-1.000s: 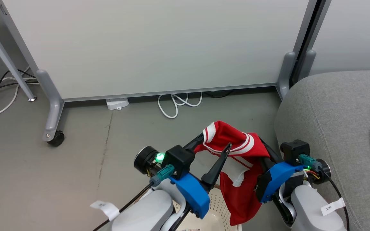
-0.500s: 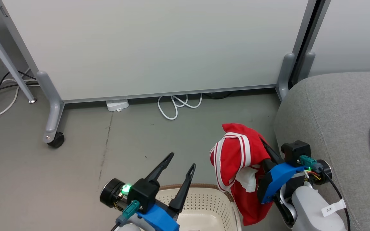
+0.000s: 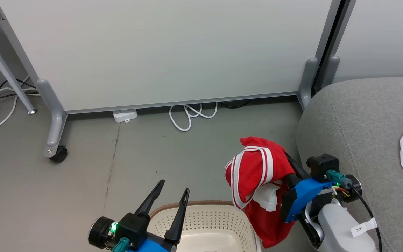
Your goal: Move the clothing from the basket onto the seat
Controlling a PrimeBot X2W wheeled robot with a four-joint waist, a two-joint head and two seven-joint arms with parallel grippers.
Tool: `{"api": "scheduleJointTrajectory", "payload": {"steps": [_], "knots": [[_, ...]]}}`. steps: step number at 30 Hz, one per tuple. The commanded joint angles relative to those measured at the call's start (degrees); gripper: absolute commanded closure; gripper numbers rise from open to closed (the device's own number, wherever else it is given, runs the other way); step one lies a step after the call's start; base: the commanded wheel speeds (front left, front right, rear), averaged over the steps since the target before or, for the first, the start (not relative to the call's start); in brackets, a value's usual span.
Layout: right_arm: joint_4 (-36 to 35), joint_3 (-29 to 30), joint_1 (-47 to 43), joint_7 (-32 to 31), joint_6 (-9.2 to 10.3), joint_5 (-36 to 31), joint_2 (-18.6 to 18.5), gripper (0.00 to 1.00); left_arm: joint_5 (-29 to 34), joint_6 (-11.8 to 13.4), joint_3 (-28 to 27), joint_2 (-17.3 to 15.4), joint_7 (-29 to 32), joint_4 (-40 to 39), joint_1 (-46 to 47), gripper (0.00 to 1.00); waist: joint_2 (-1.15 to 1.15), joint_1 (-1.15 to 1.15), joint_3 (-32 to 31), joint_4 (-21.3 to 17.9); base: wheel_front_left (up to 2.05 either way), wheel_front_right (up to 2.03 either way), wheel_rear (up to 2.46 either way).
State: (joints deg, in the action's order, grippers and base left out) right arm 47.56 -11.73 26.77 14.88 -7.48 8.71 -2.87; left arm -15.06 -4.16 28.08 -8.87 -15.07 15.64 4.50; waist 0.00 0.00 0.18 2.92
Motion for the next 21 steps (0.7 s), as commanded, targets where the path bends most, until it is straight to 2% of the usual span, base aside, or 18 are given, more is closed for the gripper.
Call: {"api": "scheduleJointTrajectory", "payload": {"steps": [1, 14, 21], "knots": [[-0.17, 0.15, -0.45, 0.41, -0.03, -0.10, -0.03, 1.00, 0.69, -0.50, -0.66, 0.24, -0.14, -0.13, -0.78, 0.00, 0.00, 0.00, 0.02, -0.02, 0.00, 0.00, 0.00], [-0.35, -0.08, -0.34, 0.43, -0.03, -0.09, -0.03, 1.00, 4.20, -2.88, -3.33, 2.68, -0.14, 0.49, -1.88, 0.00, 0.00, 0.00, 0.05, -0.63, 0.00, 0.00, 0.00], [-0.66, -0.03, -0.02, 0.44, -0.03, 0.24, -0.03, 1.00, 4.66, -3.33, -3.89, 3.07, -0.14, 0.32, -2.04, 0.00, 0.00, 0.00, 0.38, -2.95, 0.00, 0.00, 0.00]]}}
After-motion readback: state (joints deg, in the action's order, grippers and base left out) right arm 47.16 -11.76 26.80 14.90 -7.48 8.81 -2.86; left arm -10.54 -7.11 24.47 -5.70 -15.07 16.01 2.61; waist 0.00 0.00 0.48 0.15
